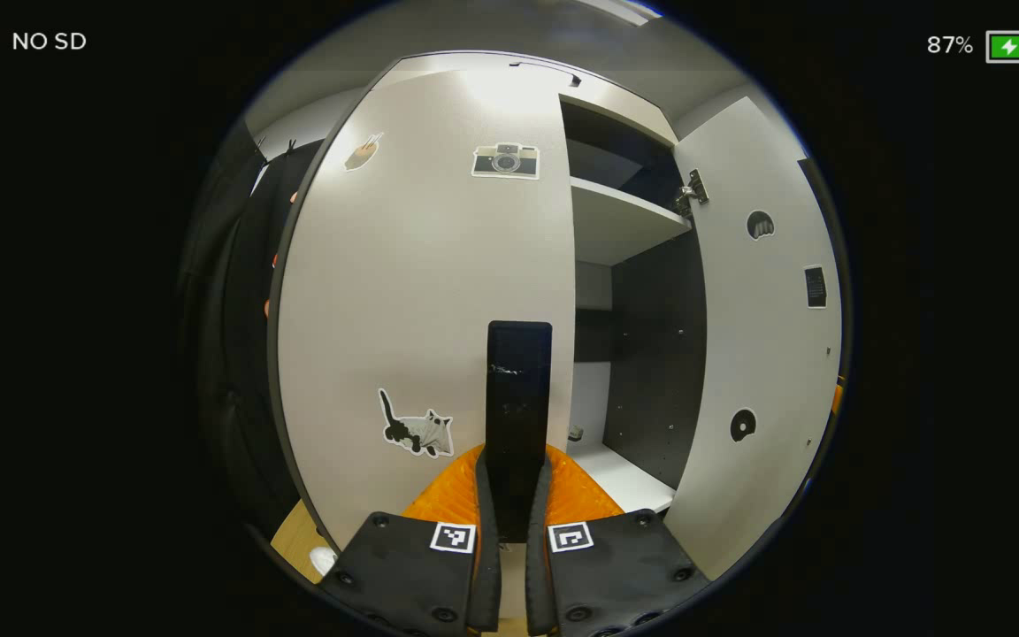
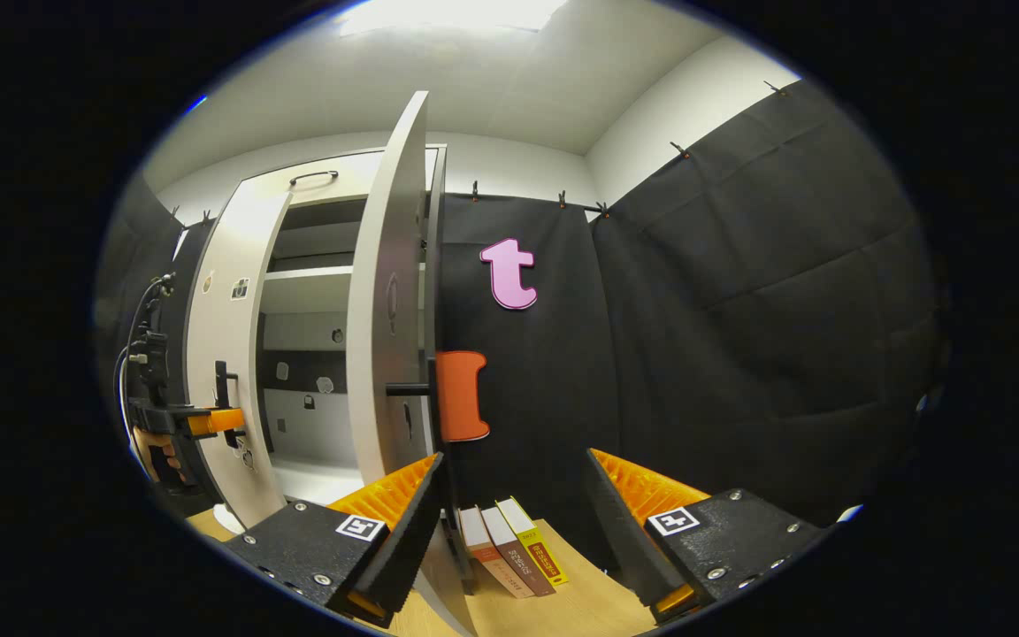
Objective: Open the right door of the double-door shoe cabinet with the right hand, and open the left door with the left hand.
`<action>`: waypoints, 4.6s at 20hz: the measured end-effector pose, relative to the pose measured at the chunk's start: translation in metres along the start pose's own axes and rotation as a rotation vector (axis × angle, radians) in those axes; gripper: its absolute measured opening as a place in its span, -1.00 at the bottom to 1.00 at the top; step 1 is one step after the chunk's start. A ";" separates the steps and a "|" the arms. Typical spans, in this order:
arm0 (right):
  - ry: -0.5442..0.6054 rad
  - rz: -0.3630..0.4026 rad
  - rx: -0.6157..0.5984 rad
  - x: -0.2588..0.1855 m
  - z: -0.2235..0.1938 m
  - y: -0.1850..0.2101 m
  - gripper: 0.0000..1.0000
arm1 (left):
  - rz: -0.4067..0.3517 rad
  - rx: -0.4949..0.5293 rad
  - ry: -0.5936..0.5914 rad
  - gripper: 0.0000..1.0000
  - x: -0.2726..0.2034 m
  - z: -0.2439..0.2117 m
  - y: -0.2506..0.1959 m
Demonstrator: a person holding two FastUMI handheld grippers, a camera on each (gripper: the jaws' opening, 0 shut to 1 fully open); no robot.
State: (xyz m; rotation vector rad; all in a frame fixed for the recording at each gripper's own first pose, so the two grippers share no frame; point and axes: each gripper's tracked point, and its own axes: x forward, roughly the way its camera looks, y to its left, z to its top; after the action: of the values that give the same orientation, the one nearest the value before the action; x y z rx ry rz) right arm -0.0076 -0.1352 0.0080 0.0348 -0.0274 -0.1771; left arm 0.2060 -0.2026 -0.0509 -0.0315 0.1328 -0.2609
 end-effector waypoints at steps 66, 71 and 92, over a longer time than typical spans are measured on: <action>-0.027 0.249 -0.026 -0.040 0.019 0.156 0.85 | 0.252 0.004 -0.043 -0.50 -0.071 0.010 0.087; -0.035 0.255 -0.026 -0.047 0.027 0.155 0.85 | 0.294 0.026 -0.081 -0.09 -0.074 0.020 0.091; -0.028 0.256 -0.024 -0.049 0.022 0.143 0.85 | 0.303 0.069 -0.117 0.62 -0.076 0.033 0.090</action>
State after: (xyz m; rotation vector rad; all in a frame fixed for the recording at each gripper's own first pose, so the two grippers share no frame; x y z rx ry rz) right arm -0.0318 0.0131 0.0340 0.0046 -0.0574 0.0776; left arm 0.1603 -0.0955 -0.0132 0.0416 0.0115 0.0389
